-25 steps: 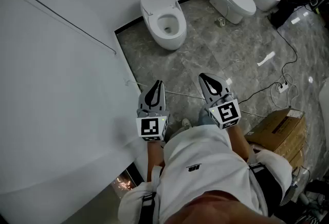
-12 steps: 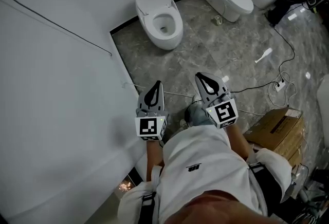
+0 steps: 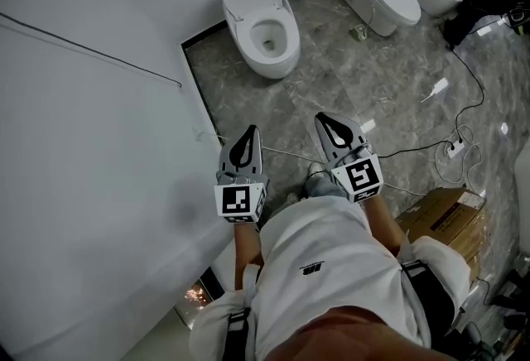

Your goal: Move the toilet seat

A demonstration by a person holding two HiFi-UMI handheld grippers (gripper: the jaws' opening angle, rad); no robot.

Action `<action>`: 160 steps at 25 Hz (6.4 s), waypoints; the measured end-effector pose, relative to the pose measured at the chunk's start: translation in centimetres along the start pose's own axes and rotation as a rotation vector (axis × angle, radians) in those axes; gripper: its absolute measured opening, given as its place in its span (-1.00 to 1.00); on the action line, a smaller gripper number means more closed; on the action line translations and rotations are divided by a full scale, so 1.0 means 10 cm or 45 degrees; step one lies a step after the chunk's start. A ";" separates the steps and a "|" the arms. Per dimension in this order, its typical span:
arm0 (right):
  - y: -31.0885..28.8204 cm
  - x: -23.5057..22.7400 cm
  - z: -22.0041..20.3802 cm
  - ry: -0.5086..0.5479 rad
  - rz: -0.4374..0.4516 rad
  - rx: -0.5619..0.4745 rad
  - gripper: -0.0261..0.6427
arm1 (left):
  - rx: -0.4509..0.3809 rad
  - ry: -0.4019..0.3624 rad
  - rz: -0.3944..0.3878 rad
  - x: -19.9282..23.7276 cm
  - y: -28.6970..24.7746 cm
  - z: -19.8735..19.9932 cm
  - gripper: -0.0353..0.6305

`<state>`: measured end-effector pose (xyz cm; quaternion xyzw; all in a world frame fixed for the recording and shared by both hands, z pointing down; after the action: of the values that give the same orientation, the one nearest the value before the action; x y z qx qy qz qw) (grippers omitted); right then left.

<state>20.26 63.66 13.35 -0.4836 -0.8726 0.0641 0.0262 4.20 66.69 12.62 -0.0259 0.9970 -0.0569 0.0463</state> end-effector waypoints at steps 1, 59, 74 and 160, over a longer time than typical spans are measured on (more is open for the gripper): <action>0.00 -0.09 0.00 0.000 0.014 0.000 -0.81 | 0.001 -0.001 0.013 -0.04 -0.06 0.02 -0.80; -2.62 -2.51 -0.07 -0.041 0.049 0.106 -0.82 | 0.112 0.054 0.042 0.95 -3.41 -0.33 -0.80; -2.87 -2.62 -0.13 -0.047 -0.005 0.129 -0.82 | 0.091 0.080 -0.020 1.04 -3.76 -0.36 -0.80; -4.64 -4.37 -3.62 -0.349 -0.052 0.715 -0.81 | 0.715 0.194 -0.016 1.24 -6.16 -3.78 -0.79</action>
<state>8.32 5.44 56.23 -0.4266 -0.8257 0.3667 0.0423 -8.89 9.08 56.04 -0.0138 0.9426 -0.3328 -0.0235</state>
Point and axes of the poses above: the fingertips, and each gripper's own axes: y backward along the fingers, x to its left, z out of its top, the point moved 2 cm from there along y, backward along the fingers, and after that the axes turned 15 degrees about z, right-handed, at the moved point
